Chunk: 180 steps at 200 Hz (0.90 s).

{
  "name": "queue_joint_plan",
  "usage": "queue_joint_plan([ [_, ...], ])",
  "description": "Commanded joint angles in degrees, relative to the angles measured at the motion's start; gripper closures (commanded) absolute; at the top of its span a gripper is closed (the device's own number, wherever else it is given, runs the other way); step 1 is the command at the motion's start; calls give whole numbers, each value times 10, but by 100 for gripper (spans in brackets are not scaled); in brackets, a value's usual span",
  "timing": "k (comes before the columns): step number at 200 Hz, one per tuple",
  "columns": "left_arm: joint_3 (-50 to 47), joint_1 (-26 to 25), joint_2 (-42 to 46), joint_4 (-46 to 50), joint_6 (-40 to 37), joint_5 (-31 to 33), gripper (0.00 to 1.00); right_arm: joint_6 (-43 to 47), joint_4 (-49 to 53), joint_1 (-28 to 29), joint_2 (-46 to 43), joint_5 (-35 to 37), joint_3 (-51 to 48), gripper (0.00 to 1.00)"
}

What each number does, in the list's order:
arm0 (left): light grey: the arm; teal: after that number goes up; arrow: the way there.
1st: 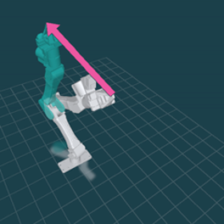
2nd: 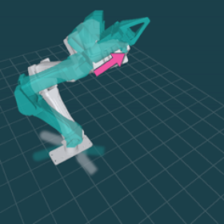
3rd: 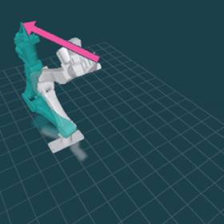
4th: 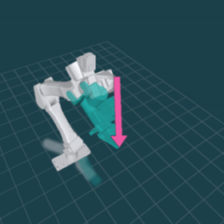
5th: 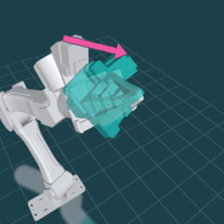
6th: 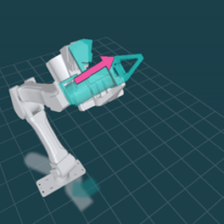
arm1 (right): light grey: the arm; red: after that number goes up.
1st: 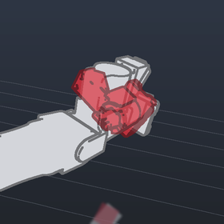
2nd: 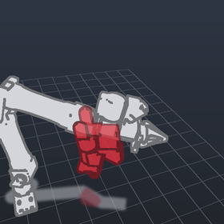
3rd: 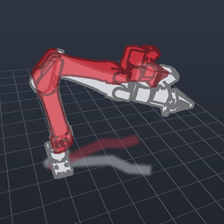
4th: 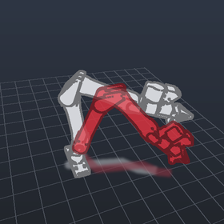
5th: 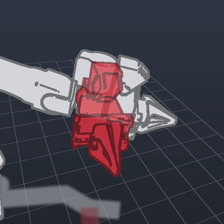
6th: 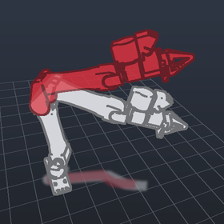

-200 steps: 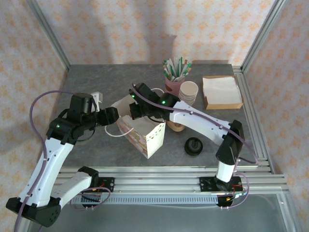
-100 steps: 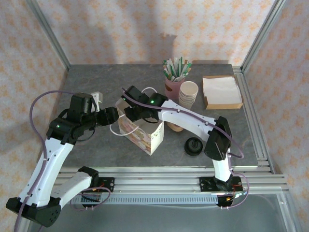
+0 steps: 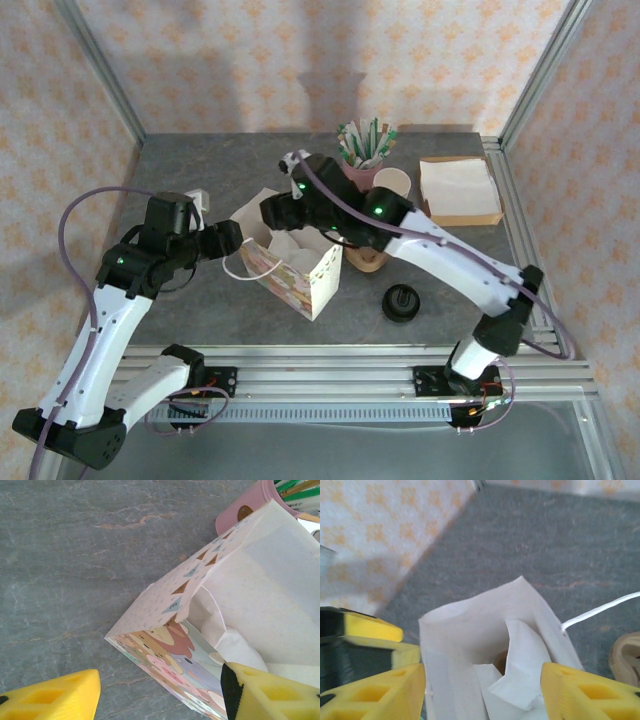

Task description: Pack the takeout coffee

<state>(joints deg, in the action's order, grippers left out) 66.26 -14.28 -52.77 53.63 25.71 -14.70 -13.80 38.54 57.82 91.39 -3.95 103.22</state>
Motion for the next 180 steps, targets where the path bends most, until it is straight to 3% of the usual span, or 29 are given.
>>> queue_joint_plan([
  [1, -2, -4, -7, -1, 9, 30, 35, 9, -28, 2, -47, 46, -35, 37],
  [45, 4, -4, -51, -34, 15, 43, 38, 19, -78, 1, -159, 138, -144, 32],
  [121, 79, -3, -152, -71, -3, 32, 42, -5, -103, 1, -275, 195, -271, 32],
  [164, 98, -3, -141, -63, -23, 64, 42, 1, -98, 1, -301, 221, -296, 32],
  [180, 106, -3, -116, -46, -38, 89, 37, 14, -97, 2, -310, 233, -300, 31],
])
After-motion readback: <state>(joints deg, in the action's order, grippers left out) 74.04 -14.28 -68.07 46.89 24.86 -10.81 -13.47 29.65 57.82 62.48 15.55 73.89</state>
